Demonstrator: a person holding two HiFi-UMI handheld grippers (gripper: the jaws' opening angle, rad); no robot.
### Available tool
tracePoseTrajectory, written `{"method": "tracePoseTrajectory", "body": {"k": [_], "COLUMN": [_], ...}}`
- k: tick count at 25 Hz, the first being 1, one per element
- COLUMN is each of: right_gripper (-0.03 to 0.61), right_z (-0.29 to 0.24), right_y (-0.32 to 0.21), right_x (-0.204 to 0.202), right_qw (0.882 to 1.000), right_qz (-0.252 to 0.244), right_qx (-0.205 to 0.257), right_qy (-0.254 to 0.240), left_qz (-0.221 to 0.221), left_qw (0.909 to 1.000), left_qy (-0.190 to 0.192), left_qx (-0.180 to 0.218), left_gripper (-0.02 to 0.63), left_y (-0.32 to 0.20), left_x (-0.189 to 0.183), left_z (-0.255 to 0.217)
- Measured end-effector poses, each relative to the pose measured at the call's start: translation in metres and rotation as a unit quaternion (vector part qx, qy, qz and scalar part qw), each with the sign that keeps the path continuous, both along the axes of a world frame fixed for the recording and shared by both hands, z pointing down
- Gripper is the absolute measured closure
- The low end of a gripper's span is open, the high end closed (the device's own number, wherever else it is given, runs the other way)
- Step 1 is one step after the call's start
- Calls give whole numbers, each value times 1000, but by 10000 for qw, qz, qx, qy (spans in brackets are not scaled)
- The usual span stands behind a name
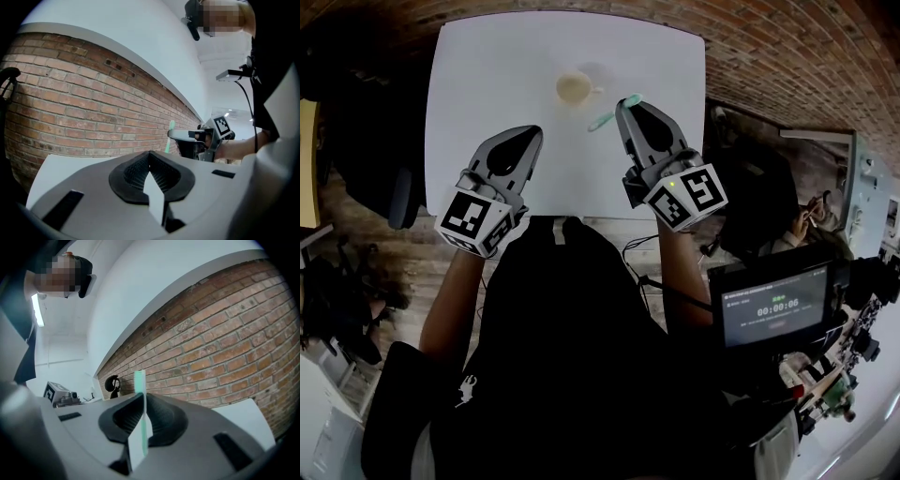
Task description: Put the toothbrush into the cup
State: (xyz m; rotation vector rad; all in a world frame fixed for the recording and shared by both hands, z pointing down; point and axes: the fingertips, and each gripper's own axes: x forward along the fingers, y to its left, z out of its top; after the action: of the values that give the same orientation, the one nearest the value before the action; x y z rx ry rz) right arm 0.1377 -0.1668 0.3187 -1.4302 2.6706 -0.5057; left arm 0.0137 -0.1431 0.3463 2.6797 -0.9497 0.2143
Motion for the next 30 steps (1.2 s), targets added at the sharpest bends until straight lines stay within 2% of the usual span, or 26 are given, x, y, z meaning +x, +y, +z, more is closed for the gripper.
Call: {"method": "tracePoseTrajectory", "body": {"k": [9, 17, 23, 30], "right_gripper": [555, 555, 555, 555], "right_z": [24, 19, 37, 44], "right_y": [-42, -53, -73, -78], "right_x": [-11, -17, -20, -24], "right_qw": [9996, 9997, 9998, 9997], "right_qz": [229, 199, 129, 71], "right_qx": [-47, -36, -104, -197], "right_qy": [159, 132, 122, 145], "left_qz": [13, -96, -112, -145], "left_qw": [9997, 9997, 9991, 9988], "left_qy": [-29, -76, -106, -163], "left_qx": [-263, -234, -387, -431], "left_gripper": [609, 609, 609, 609], "left_y": [-35, -37, -51, -51], "left_x": [-18, -28, -28, -32], "left_z": [37, 33, 56, 54]}}
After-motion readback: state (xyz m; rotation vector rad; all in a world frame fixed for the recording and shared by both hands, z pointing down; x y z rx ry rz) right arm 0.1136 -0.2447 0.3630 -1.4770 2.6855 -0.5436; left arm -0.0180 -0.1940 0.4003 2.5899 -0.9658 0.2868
